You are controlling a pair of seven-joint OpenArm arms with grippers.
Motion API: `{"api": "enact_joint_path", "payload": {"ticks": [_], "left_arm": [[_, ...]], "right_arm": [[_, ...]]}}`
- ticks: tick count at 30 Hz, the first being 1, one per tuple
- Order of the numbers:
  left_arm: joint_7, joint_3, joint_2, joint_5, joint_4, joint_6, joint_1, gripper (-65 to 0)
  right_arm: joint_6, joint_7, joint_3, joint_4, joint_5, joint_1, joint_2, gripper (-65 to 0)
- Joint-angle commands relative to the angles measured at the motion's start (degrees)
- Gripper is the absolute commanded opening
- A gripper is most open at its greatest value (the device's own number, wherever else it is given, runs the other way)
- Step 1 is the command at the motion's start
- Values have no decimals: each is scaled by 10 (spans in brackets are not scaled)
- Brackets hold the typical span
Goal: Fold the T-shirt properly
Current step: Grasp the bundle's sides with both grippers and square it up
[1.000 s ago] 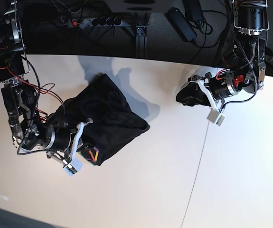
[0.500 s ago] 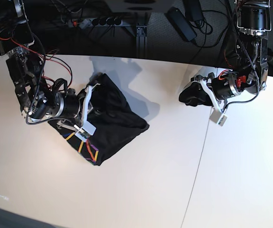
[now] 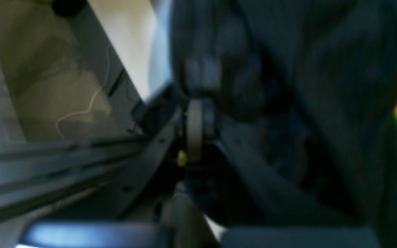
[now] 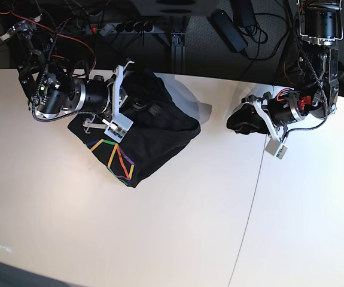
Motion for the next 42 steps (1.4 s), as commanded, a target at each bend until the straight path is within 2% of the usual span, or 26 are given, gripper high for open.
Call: {"api": "enact_joint_path", "payload": {"ticks": [1,5,8,10,15,20,24,31,34,37,42], "left_arm": [[-2,-2,-7,0,6,-9,-4,-442],[-1,-2,-9,0,10,-10,-5,-458],[12,-2,-15,0,35,-13,-4,-564],[25,-2,-16,-1,67,-17,-2,-592],[32,20,-16,-10,198,-17,22,-592],[2,105,-10,18,282,-17,58,-592],[-23,176,30,85,283,-17,57,-592],[-49,262,106,178,243,-17,57,-592],[-72,270,122,201,212,-17,49,-592],[-95,270,130,223,179,-17,33,-592],[-126,268,129,277,101,-17,-3,-592]], "right_arm": [[41,16,5,12,3,6,6,-650],[41,57,5,20,-35,20,4,-650],[39,79,7,14,-93,50,4,-650],[36,86,12,-2,-115,77,5,-650],[36,99,20,-87,-121,160,1,-650],[37,101,20,-210,-120,231,-26,-650],[37,116,20,-287,-118,275,-45,-650],[39,110,3,-344,-118,308,-91,-650],[39,109,-6,-357,-123,307,-106,-650],[39,104,-23,-359,-125,307,-106,-650],[39,51,-36,-359,-120,303,-102,-650]]}}
